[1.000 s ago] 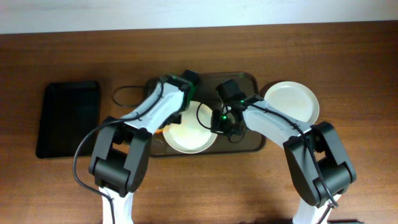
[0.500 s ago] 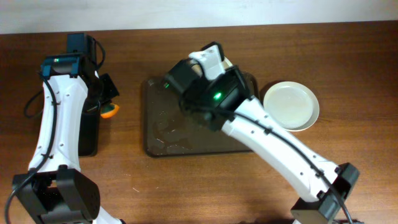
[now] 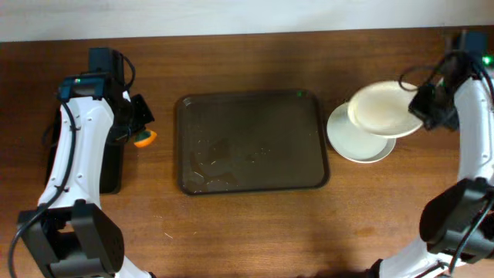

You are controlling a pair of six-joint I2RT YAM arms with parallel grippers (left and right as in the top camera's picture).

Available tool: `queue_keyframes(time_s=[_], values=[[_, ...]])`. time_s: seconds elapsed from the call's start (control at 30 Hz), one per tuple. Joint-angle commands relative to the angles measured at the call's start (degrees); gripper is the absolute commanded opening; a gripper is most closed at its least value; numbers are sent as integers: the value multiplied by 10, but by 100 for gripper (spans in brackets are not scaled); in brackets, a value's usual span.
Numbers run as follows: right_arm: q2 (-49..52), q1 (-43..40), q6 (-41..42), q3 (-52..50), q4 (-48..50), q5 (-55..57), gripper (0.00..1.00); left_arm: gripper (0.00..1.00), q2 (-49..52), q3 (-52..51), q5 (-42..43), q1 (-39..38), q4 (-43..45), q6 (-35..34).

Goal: Clean dirty plates on tray and stack at the side

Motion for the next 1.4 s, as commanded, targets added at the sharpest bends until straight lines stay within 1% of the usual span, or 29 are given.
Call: queue_keyframes(time_s=[0.0, 0.03, 0.07, 0.1, 0.13, 0.17, 0.2, 0.23, 0.27, 0.33, 0.37, 0.43, 0.47, 0.5, 0.57, 0.63, 0.7, 0.73, 0.77, 0.8, 0.83, 0.87, 0.9, 0.97, 1.07, 1.1, 1.17, 1.23, 1.37], values=[[-3, -22, -17, -111, 87, -86, 4, 0, 0, -4, 8, 0, 4, 8], [-3, -21, -16, -143, 118, -86, 11, 0, 0, -4, 8, 0, 4, 10], [-3, -21, -16, -167, 136, -99, 53, 0, 0, -4, 8, 0, 4, 12], [-3, -21, -17, -176, 141, -136, 56, 0, 0, -4, 8, 0, 7, 12], [-3, -19, -37, -175, 141, -210, 56, 0, 0, -4, 8, 0, 10, 12], [-3, -5, -79, -173, 141, -303, 52, 0, 0, -4, 8, 0, 10, 12], [-3, 30, -82, -173, 140, -328, 52, 0, 0, -4, 8, 0, 10, 12], [-3, 73, -82, -173, 139, -327, 56, 0, 0, -4, 3, 0, 11, 12], [-3, 125, -79, -173, 139, -327, 68, 0, 1, -5, -27, 2, 19, 11], [-3, 223, -75, -173, 147, -322, 79, 0, 4, -22, -33, 26, 41, 11], [-3, 273, -75, -173, 148, -292, 86, 0, 4, -40, -33, 41, 65, 11], [-3, 345, -75, -173, 150, -256, 96, 0, 6, -92, -33, 87, 130, 11], [-3, 391, -61, -173, 157, -254, 98, 0, 17, -123, -33, 141, 165, 2], [-3, 421, -59, -174, 167, -251, 98, 0, 31, -128, -32, 186, 174, -15], [-3, 465, -13, -175, 181, -219, 98, 0, 48, -128, -31, 236, 189, -15], [-3, 501, -7, -176, 187, -217, 98, 1, 67, -128, -31, 262, 197, -15], [-3, 546, 16, -176, 198, -156, 98, 4, 110, -128, 44, 282, 211, -4], [-3, 558, 28, -176, 202, -137, 98, 3, 121, -128, 61, 282, 217, 10], [-3, 570, 31, -176, 208, -134, 99, 6, 129, -128, 73, 282, 223, 11], [-3, 579, 32, -176, 214, -134, 98, 44, 132, -128, 77, 282, 231, 11], [-3, 583, 49, -176, 214, -130, 98, 66, 132, -127, 101, 282, 231, 12], [-4, 583, 64, -174, 212, -132, 98, 77, 132, -120, 150, 286, 231, 29], [-9, 583, 70, -174, 210, -137, 98, 82, 131, -103, 189, 291, 223, 59], [-41, 583, 70, -174, 191, -134, 98, 87, 96, -38, 196, 291, 151, 63], [-127, 583, 70, -174, 161, -134, 98, 85, -2, -17, 203, 289, 94, 62], [-170, 583, 70, -174, 133, -134, 98, 100, -37, -17, 203, 289, 57, 61], [-264, 599, 70, -175, 47, -110, 98, 100, -57, -17, 203, 289, 3, 61], [-318, 629, 70, -175, -16, -78, 99, 99, -56, -17, 200, 289, -8, 61], [-339, 638, 70, -175, -30, -78, 98, 100, -56, -17, 200, 290, -8, 61]])
